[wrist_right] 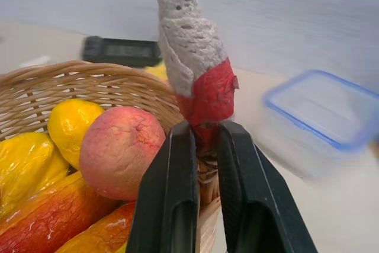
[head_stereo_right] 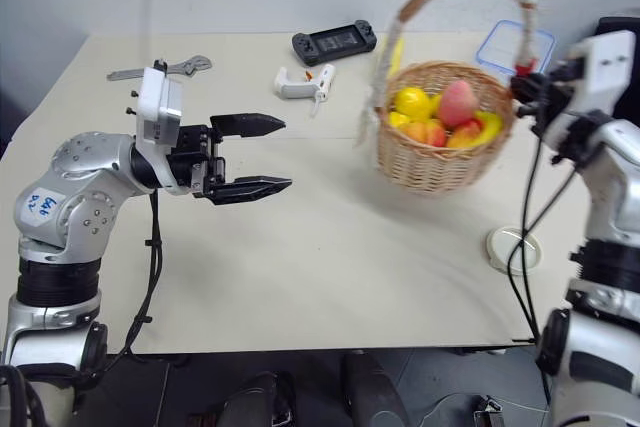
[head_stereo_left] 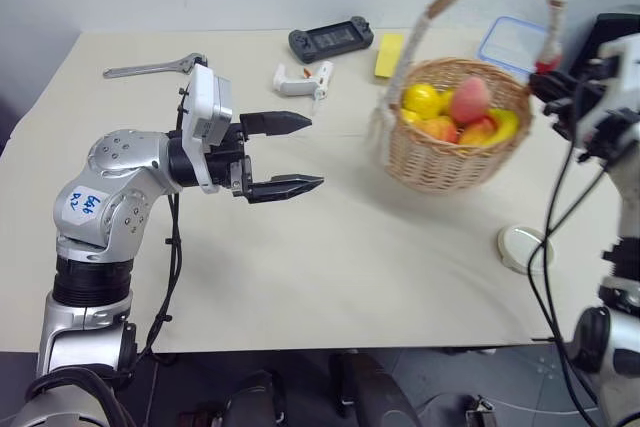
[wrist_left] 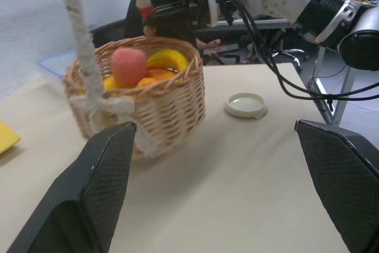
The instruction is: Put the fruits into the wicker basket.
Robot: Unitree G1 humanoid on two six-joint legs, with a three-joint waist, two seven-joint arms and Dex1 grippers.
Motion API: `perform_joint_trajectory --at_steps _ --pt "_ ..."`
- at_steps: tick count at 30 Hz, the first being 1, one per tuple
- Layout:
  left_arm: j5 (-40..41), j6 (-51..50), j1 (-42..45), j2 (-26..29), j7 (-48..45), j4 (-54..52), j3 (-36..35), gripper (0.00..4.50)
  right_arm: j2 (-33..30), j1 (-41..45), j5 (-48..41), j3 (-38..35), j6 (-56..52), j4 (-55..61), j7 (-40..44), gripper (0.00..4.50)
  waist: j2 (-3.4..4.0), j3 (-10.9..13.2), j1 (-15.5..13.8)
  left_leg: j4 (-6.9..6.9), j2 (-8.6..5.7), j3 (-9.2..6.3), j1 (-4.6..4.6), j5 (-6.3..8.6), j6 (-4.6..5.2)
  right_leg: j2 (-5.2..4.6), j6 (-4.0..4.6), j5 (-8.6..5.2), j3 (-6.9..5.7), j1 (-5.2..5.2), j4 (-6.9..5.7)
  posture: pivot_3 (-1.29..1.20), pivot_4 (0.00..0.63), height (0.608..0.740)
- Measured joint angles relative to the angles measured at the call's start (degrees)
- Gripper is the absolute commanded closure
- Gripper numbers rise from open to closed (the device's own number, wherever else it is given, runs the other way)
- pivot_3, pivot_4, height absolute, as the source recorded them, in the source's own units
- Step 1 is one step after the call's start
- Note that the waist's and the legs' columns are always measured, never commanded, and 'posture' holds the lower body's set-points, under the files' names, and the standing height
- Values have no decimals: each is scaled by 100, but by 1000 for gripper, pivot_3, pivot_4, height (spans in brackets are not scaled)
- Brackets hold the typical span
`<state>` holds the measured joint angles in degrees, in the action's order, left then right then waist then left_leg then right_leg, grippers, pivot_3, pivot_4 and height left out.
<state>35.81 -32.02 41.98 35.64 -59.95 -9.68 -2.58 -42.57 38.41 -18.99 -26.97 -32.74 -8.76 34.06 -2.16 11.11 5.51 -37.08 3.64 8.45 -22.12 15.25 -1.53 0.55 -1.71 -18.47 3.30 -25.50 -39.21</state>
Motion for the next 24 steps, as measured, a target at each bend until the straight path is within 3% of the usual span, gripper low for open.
perform_joint_trajectory --at_steps 5,12,13,20,24 --pt "-29 111 292 -189 -179 244 194 0 123 -464 -14 -83 172 40 -282 4341 0 0 112 3 -2 2 7 -28 5 5 -3 7 8 4 -4 0 150 740" --pt "-136 275 435 -304 -325 421 354 0 406 -571 195 -27 1222 -774 -667 4341 0 0 92 3 -8 -3 7 -44 8 4 -10 20 10 5 -6 0 150 740" --pt "-148 278 436 -304 -342 431 354 0 416 -611 188 -33 1306 -849 -682 3604 0 0 92 4 -9 -2 7 -43 8 3 -10 20 11 5 -6 0 150 740" --pt "-164 266 438 -261 -434 579 354 0 226 -1204 -211 -51 971 -210 -338 1273 1 1 71 8 -8 -7 6 -41 5 4 -11 20 9 5 -9 0 150 740" --pt "-157 237 443 -171 -483 581 332 0 -566 -1902 -728 -383 225 778 259 42 3 2 22 10 -8 -9 3 -35 7 3 -14 18 6 5 -1 0 150 740"
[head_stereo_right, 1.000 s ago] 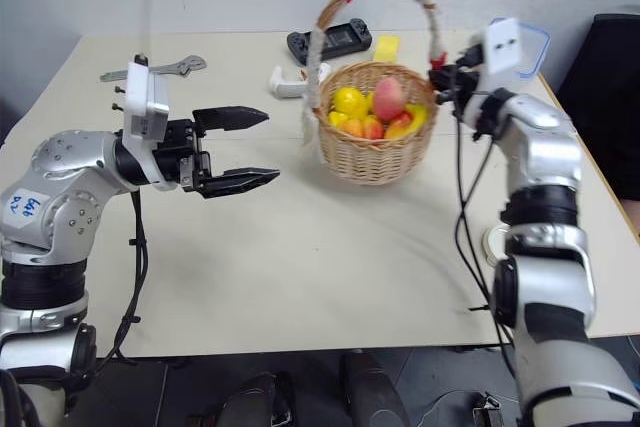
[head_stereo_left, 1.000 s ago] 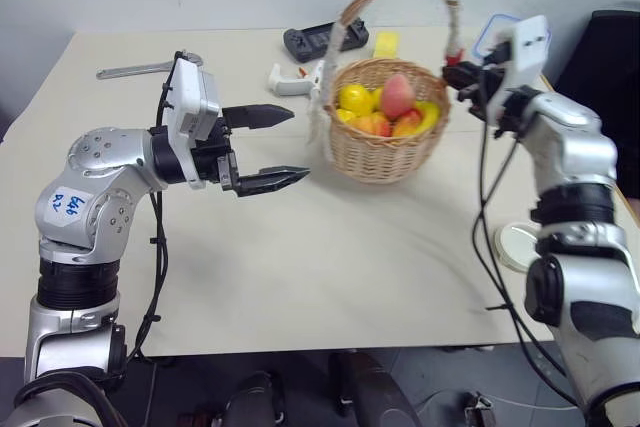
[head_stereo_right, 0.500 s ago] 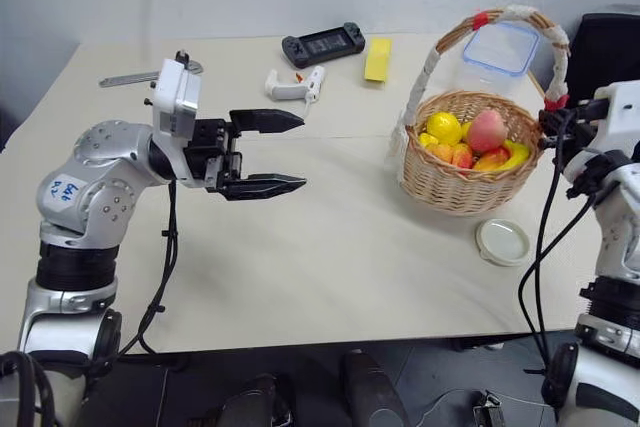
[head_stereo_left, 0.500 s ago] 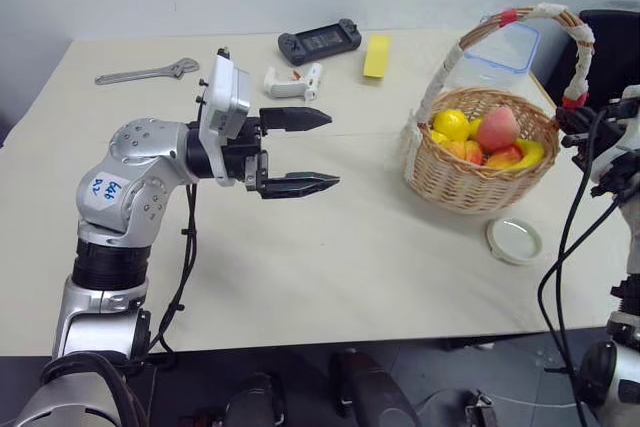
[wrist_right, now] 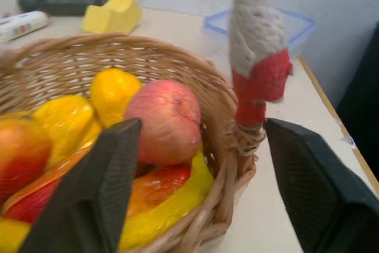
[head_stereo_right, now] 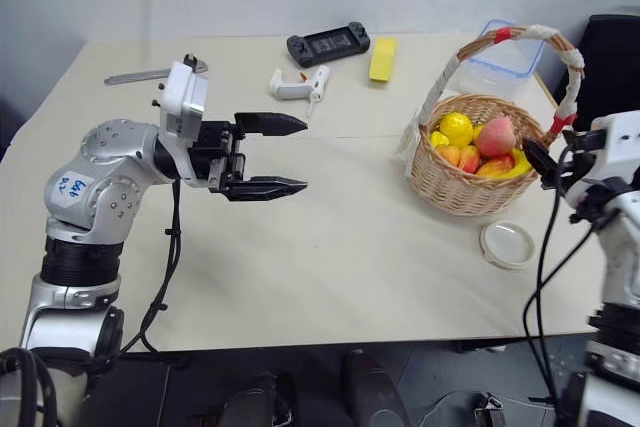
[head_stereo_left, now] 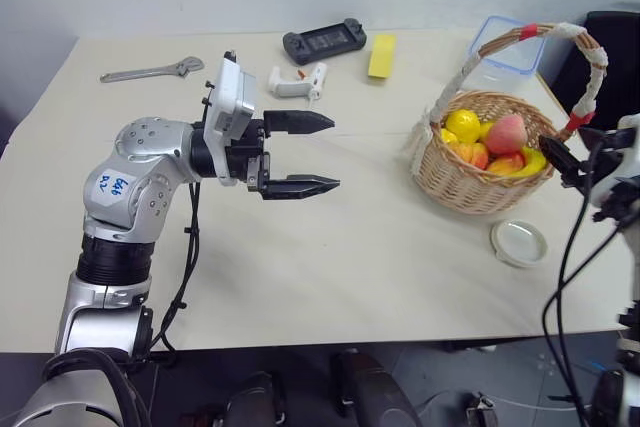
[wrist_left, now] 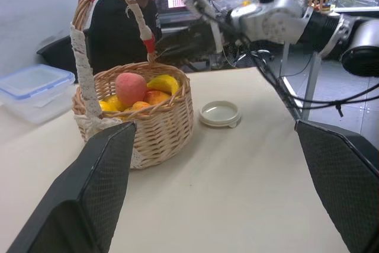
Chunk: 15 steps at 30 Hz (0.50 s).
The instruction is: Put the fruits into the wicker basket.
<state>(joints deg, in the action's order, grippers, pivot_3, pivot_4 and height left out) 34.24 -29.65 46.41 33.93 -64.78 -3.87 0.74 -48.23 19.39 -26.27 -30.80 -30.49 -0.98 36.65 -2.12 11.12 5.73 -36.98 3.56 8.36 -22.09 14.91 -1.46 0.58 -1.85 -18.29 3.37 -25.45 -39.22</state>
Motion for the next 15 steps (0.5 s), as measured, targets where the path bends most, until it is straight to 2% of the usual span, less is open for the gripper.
perform_joint_trajectory --at_steps 3,5,10,13,15 --pt "10 -23 -1 113 -88 12 -50 0 -957 -964 -433 -630 -770 550 869 42 -1 0 -69 1 2 -1 0 8 6 2 -3 -2 -3 5 15 0 150 740" --pt "13 -25 -6 208 -167 33 -80 0 -1319 -1367 -618 -1030 -1202 557 1350 42 -3 1 -74 -1 3 -1 0 10 10 3 -7 -1 -3 13 30 0 150 740" --pt "37 -27 -3 306 -354 59 -97 0 -2195 -1854 -1108 -2184 -2192 100 2650 42 -4 2 -86 2 2 -4 7 12 30 1 -34 12 -7 43 82 0 150 740" --pt "39 -25 7 339 -415 131 -139 0 -2360 -2258 -1090 -2649 -2348 -130 3302 42 -15 7 -80 12 9 -14 37 36 68 6 -44 28 -17 105 140 0 150 740" --pt "34 -14 10 342 -458 259 -161 0 -2359 -2402 -1052 -2758 -2351 -179 3466 42 -15 7 -73 7 1 2 44 59 99 -4 -55 32 -4 110 141 0 150 740"
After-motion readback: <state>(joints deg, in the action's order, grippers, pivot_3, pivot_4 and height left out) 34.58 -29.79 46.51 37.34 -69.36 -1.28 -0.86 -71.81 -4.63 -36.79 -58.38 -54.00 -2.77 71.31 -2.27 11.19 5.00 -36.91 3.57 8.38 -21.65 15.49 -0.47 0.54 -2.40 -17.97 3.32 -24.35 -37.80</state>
